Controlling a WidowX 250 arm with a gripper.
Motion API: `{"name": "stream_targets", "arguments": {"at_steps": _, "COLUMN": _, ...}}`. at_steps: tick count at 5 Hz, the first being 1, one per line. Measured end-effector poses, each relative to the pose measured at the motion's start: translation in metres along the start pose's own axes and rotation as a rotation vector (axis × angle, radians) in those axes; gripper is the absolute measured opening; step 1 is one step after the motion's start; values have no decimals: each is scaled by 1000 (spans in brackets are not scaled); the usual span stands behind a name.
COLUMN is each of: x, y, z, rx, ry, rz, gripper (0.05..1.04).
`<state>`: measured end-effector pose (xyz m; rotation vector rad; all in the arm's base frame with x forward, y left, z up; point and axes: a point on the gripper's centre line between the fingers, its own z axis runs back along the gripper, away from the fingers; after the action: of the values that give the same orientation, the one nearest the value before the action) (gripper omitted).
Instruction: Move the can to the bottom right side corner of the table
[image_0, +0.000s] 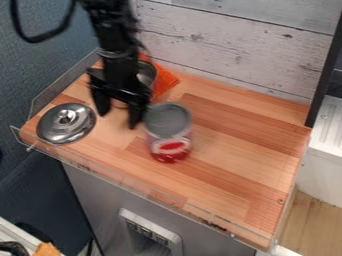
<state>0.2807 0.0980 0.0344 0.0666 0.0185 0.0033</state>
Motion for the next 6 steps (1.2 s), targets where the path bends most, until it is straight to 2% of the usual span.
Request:
{"name": "stream_targets", "arguments": {"at_steps": 2, "x": 17, "y": -73, "z": 3, "rx": -15, "ry": -44, "rz": -147, "gripper": 1001}}
{"name": "stream_targets", "arguments": {"at_steps": 3, "x": 15, "y": -110, "z": 2, "rx": -8, "ry": -53, "rz": -222, "gripper": 1001}}
{"name": "stream_targets", "arguments": {"at_steps": 4, "x": 11, "y": -119, "z": 2, "rx": 31, "ry": -40, "rz": -222, "gripper": 1000}}
{"name": "stream_targets", "arguments": {"at_steps": 5, "x": 6, "y": -106, "z": 27, "rx": 48, "ry": -94, "rz": -151, "gripper": 1000}}
{"name": "stream_targets", "arguments": {"at_steps": 6, "x": 3, "y": -82, "z": 49, "rx": 29, "ry": -146, "rz": -56, "gripper": 1000}}
